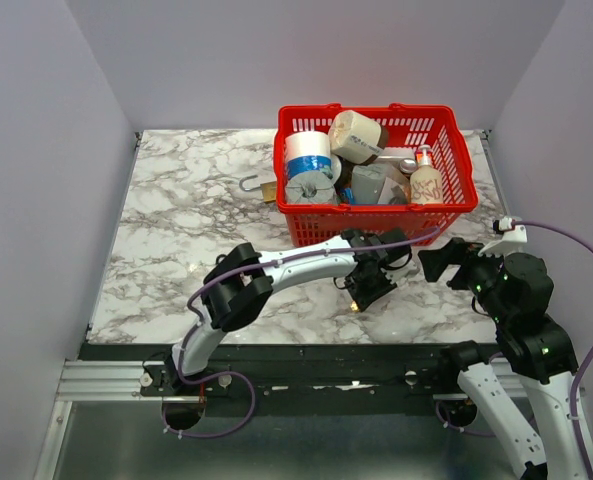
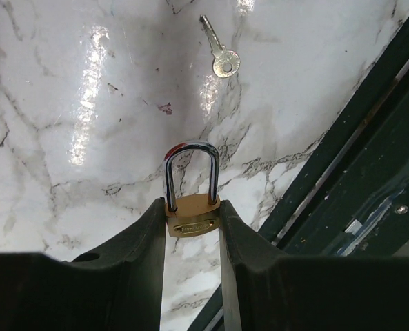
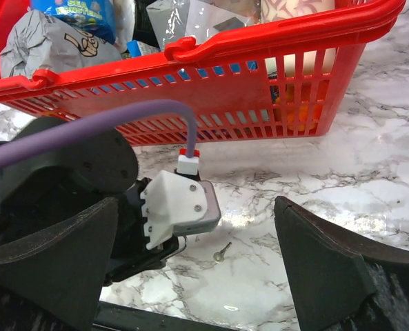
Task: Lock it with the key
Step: Place the lock at the center of the board.
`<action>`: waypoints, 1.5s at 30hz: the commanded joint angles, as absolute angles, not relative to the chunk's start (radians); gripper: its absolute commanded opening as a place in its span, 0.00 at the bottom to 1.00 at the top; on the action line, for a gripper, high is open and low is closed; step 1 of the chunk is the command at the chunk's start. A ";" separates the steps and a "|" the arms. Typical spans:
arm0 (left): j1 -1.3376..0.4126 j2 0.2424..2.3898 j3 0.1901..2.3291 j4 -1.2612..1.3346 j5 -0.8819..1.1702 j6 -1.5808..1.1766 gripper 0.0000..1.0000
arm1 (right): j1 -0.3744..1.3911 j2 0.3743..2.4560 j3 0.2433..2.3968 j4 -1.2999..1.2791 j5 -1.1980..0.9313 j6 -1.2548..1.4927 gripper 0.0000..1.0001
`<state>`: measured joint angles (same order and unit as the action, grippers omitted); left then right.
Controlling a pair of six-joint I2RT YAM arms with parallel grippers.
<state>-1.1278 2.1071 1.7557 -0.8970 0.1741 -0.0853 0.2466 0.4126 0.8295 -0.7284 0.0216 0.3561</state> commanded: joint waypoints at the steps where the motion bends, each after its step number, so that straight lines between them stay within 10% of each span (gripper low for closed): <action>1: -1.132 2.160 1.825 -0.956 0.204 -0.066 0.06 | 0.238 0.419 0.859 -0.738 0.037 0.341 1.00; 21: -1.120 2.281 1.876 -0.928 0.199 -0.066 0.12 | 0.229 0.430 0.854 -0.736 0.006 0.347 1.00; 45: -1.089 2.174 1.838 -0.841 0.164 -0.181 0.59 | 0.229 0.443 0.848 -0.730 -0.029 0.339 1.00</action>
